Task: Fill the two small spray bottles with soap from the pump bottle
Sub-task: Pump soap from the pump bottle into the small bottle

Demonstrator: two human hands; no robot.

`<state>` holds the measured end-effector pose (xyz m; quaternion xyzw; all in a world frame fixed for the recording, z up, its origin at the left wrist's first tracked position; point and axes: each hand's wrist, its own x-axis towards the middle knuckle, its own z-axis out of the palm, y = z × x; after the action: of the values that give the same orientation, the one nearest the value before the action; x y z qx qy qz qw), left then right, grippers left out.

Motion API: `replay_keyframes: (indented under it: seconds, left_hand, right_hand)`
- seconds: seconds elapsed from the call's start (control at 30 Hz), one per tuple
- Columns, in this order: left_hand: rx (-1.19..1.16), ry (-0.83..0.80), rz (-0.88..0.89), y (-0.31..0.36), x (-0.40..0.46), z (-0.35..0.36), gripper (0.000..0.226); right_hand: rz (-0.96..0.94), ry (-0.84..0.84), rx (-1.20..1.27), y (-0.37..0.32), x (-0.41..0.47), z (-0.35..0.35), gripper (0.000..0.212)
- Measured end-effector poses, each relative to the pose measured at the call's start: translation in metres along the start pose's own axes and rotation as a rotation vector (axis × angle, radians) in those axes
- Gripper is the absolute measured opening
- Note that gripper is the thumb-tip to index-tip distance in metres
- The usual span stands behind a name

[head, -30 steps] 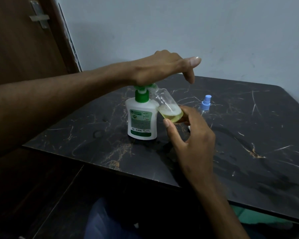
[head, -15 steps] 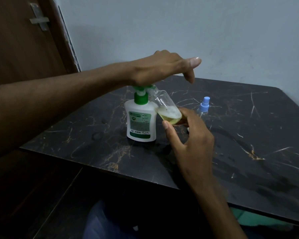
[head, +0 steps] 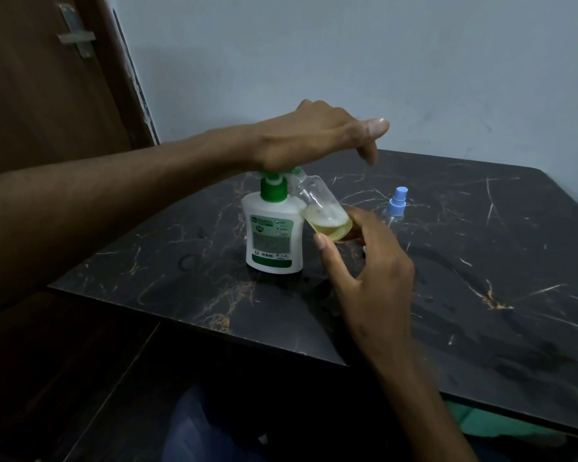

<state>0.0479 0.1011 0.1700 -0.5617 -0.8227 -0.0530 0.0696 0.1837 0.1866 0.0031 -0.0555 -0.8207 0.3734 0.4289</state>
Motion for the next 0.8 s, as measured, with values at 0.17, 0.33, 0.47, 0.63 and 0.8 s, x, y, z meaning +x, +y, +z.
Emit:
replay_keyframes:
  seconds: [0.17, 0.33, 0.47, 0.63, 0.8]
  left_hand:
    - [-0.043, -0.005, 0.008, -0.007, 0.004, -0.003, 0.042]
    - [0.014, -0.030, 0.007, -0.004, 0.007, -0.001, 0.046]
    - [0.002, -0.025, 0.017, -0.005, 0.006, -0.004, 0.045]
    - [-0.012, -0.006, 0.015, -0.007, 0.008, 0.000, 0.048]
    - [-0.048, -0.019, -0.010, -0.009, 0.008, 0.002, 0.056]
  right_hand:
    - [-0.008, 0.006, 0.012, 0.001, 0.000, 0.000, 0.043]
    - [0.002, -0.006, 0.006, 0.002, 0.000, 0.001, 0.044]
    - [0.005, 0.005, 0.006, 0.000, 0.000, 0.000, 0.043]
    - [0.020, -0.004, 0.002, 0.001, 0.000, 0.000, 0.042]
    - [-0.008, 0.009, 0.000, 0.001, 0.000, 0.000, 0.040]
